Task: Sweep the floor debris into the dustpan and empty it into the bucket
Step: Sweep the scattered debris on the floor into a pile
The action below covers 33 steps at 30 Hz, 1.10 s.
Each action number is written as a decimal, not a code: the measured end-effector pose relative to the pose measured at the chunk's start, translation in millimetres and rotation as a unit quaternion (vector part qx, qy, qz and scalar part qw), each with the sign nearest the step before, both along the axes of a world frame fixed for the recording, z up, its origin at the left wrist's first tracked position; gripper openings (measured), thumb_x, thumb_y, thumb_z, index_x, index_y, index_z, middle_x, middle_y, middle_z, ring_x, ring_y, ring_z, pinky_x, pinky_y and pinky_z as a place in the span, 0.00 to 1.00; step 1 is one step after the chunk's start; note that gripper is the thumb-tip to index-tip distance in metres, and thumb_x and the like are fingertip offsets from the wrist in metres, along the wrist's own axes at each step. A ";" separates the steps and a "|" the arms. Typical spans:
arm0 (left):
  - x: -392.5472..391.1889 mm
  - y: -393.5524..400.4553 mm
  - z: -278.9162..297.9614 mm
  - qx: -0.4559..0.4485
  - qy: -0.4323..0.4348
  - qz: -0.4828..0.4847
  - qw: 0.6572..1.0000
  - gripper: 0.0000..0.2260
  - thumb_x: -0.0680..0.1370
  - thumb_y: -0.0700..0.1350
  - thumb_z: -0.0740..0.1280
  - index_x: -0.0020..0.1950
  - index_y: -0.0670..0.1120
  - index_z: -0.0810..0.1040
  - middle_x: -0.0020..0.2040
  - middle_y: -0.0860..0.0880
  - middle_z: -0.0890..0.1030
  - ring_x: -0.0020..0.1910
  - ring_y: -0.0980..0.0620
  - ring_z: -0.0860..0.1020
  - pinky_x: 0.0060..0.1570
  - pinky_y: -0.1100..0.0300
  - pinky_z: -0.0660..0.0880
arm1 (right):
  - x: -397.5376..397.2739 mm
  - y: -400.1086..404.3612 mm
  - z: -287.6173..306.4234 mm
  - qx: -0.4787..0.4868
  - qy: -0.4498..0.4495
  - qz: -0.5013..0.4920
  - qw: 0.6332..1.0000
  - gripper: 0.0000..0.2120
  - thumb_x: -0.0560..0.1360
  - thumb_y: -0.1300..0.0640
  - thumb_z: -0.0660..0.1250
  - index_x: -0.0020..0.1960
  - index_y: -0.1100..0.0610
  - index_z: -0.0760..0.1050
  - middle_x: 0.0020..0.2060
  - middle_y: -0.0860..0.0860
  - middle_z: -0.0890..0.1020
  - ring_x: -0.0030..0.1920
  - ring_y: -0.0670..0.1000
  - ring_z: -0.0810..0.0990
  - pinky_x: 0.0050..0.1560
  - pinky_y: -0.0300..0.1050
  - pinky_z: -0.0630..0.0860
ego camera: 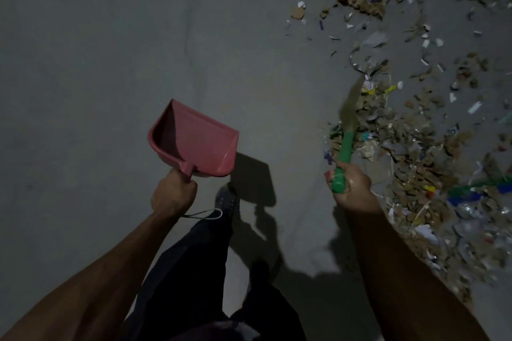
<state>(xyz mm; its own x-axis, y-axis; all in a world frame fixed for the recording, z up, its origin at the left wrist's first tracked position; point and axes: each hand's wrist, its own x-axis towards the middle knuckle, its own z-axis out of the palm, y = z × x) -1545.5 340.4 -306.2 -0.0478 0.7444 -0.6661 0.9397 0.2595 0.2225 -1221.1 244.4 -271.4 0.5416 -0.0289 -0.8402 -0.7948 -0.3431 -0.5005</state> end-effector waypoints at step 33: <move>-97.6 -374.2 56.4 -0.016 0.076 0.152 0.985 0.13 0.73 0.44 0.59 0.57 0.42 0.72 0.52 0.39 0.79 0.49 0.38 0.78 0.51 0.46 0.76 | -117.7 -265.4 -18.1 -0.049 -0.053 0.365 0.928 0.04 0.73 0.71 0.66 0.43 0.63 0.74 0.32 0.58 0.73 0.25 0.53 0.71 0.22 0.40 0.69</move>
